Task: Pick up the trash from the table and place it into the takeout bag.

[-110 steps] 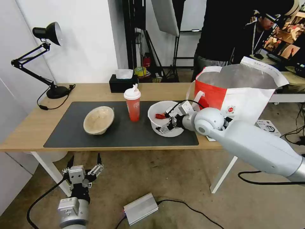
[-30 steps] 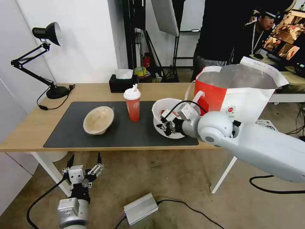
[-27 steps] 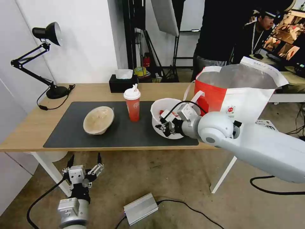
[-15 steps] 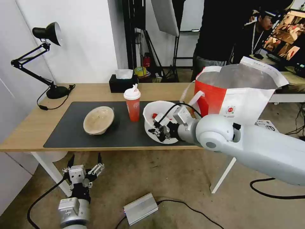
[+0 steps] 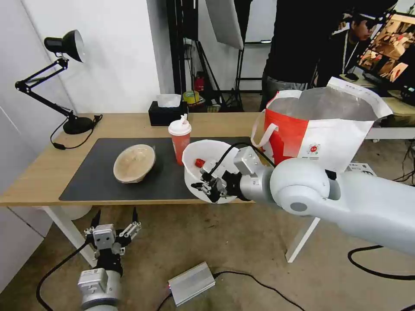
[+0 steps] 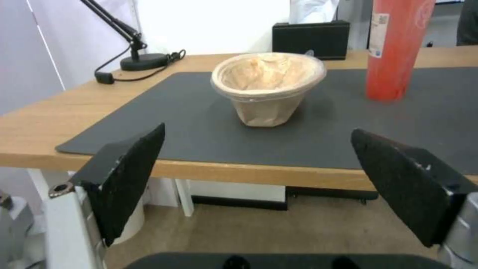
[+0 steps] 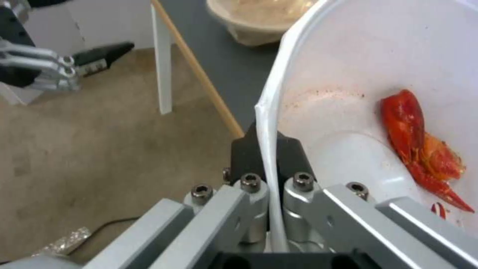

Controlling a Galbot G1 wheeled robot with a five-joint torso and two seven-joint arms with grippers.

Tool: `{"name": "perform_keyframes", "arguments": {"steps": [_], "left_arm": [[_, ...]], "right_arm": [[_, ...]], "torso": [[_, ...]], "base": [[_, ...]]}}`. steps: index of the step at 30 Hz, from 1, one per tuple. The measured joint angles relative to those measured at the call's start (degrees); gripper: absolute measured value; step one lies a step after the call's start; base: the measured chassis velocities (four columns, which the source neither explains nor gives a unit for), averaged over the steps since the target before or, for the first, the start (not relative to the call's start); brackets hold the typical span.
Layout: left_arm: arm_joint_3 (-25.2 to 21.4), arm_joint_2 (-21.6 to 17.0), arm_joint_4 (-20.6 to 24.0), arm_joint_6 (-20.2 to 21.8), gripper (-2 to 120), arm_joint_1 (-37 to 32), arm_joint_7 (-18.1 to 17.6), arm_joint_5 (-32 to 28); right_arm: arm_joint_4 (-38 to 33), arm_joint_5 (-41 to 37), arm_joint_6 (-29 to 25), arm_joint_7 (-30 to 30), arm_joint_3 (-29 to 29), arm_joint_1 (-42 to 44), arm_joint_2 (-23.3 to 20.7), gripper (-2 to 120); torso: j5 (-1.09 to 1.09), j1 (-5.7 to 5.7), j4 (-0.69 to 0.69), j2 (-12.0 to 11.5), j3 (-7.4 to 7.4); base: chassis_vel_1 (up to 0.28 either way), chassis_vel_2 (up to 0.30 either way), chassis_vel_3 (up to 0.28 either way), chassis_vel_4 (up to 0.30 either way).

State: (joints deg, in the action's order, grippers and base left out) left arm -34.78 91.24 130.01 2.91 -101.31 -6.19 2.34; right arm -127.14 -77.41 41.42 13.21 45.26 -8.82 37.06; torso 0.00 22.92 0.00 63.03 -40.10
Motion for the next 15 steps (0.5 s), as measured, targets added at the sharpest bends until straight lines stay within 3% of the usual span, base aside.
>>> {"name": "perform_keyframes", "arguments": {"steps": [15], "left_arm": [[-0.04,0.00,1.95,-0.51,100,-1.30,-0.03,0.01]], "right_arm": [[0.52,-0.70,0.00,-6.48,1.75,-13.00,-4.49,0]], "torso": [[0.00,0.00,0.00,0.00,0.00]], "base": [[0.000,0.000,0.000,0.000]]}}
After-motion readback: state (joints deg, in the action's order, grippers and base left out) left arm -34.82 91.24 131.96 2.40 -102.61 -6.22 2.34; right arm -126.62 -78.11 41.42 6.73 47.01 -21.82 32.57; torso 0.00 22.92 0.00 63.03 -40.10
